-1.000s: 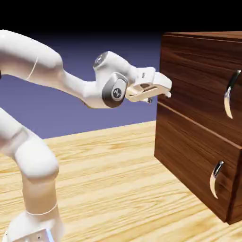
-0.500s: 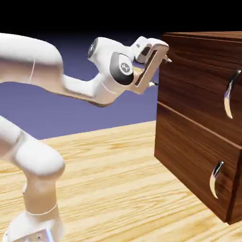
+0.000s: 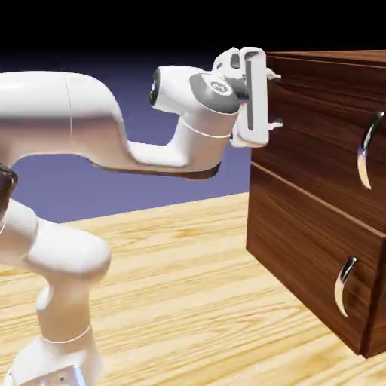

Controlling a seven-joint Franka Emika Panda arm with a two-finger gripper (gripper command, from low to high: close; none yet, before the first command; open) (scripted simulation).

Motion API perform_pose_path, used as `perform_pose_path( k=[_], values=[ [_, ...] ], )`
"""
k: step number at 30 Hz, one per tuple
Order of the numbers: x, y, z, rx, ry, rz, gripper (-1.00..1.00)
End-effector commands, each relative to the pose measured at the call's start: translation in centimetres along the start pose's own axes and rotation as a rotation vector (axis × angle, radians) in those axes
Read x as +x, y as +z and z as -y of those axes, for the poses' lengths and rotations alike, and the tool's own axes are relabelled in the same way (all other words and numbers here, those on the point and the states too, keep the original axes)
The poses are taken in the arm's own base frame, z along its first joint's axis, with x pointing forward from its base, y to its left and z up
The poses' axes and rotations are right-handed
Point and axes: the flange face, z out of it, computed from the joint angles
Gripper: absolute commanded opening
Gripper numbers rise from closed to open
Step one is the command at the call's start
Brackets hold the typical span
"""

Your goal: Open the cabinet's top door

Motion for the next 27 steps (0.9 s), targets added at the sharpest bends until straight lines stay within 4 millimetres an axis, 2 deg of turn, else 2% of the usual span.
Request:
perform_pose_path(
  k=[1,12,23,25,27],
  values=[
    [-0.5,0.2,0.0,-0.010,-0.044,-0.001,0.00],
    [-7.0,3.4,1.4,-0.096,-0.534,0.021,0.00],
    [-14.2,8.5,5.8,-0.122,-1.039,0.067,0.00],
    [-14.5,8.7,6.0,-0.122,-1.058,0.069,0.00],
    [-14.6,10.7,5.7,-0.122,-1.056,0.068,0.00]
  ],
)
